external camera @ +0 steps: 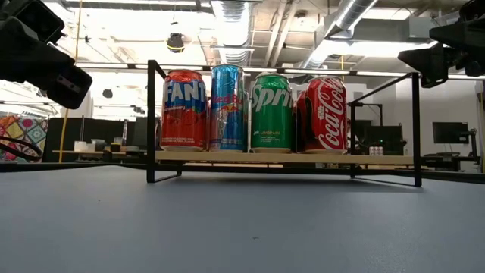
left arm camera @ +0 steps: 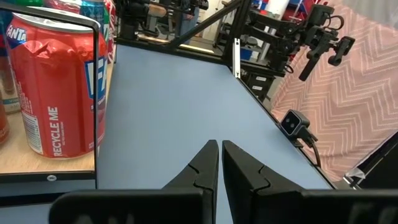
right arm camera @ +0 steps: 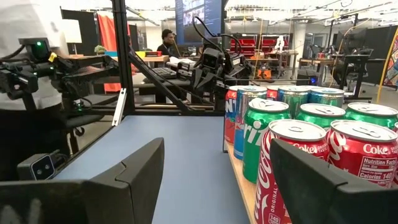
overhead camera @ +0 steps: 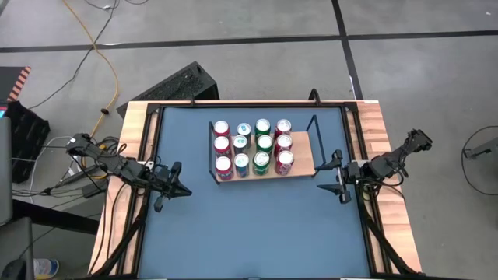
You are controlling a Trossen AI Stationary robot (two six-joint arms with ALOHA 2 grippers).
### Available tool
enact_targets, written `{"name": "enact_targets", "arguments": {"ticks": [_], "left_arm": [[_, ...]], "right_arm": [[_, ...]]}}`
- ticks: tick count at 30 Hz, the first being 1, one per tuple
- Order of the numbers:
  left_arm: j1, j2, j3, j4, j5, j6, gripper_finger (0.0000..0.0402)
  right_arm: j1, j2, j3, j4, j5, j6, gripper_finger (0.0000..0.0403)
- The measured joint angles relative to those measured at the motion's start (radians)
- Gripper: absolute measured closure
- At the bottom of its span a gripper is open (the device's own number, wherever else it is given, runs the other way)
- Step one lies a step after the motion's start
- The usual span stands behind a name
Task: Place canned beverage on shelf
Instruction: Return to Home Position
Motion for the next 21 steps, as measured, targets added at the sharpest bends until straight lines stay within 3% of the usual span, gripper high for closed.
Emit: {"name": "enact_targets", "arguments": {"ticks": [21], "left_arm": [[-0.014,0.000,0.001,-0.001,-0.002,0.000,0.0393]], "right_arm": [[0.000,0.000,0.000,0.000,0.000,0.000,0.0121]]}}
